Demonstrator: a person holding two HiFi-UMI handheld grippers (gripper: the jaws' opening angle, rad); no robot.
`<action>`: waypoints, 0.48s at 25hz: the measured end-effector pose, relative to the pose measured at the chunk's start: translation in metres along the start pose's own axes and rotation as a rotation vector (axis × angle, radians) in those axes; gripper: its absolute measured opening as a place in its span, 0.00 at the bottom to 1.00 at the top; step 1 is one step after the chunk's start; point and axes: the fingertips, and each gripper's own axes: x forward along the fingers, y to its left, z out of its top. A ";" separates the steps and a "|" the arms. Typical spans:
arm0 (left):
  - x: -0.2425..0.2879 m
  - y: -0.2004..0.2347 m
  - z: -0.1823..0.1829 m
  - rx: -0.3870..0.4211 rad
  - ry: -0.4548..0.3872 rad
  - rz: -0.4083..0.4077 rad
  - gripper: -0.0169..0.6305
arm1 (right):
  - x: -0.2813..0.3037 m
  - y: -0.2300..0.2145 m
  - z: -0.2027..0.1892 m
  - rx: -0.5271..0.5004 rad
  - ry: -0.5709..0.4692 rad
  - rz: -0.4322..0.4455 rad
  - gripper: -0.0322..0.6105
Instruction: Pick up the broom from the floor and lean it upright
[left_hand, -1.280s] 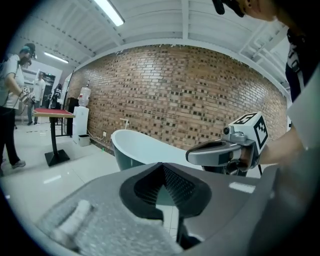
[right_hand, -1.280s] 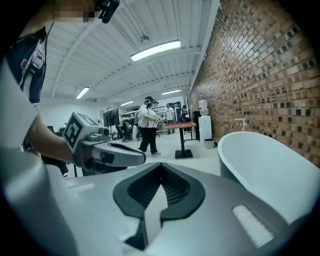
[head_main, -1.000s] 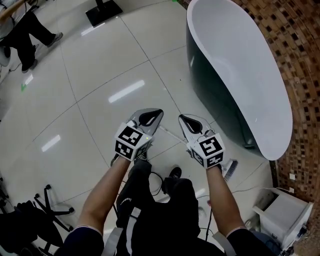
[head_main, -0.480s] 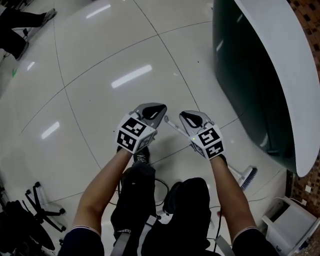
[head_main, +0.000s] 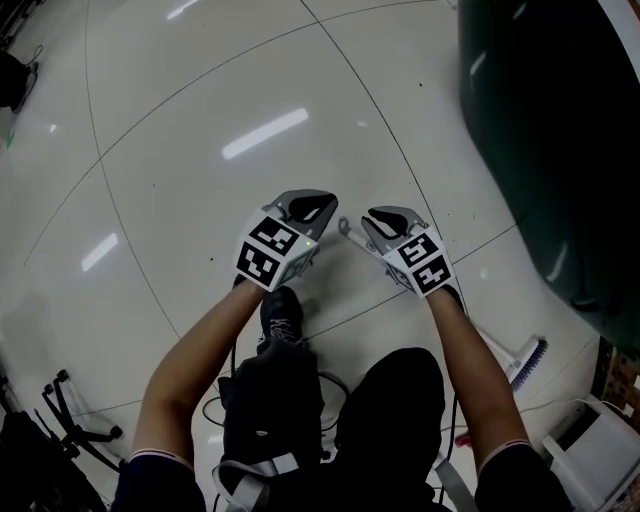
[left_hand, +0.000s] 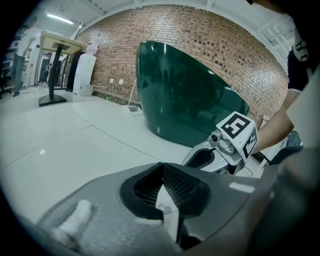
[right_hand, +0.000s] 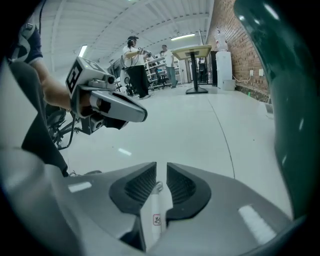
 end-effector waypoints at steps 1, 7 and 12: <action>0.005 0.003 -0.009 -0.002 0.004 0.005 0.03 | 0.010 0.000 -0.011 -0.004 0.011 0.007 0.15; 0.025 0.010 -0.065 -0.038 0.045 0.040 0.03 | 0.053 0.011 -0.071 -0.038 0.108 0.069 0.24; 0.031 0.005 -0.094 -0.073 0.079 0.057 0.03 | 0.060 0.022 -0.098 -0.060 0.154 0.097 0.28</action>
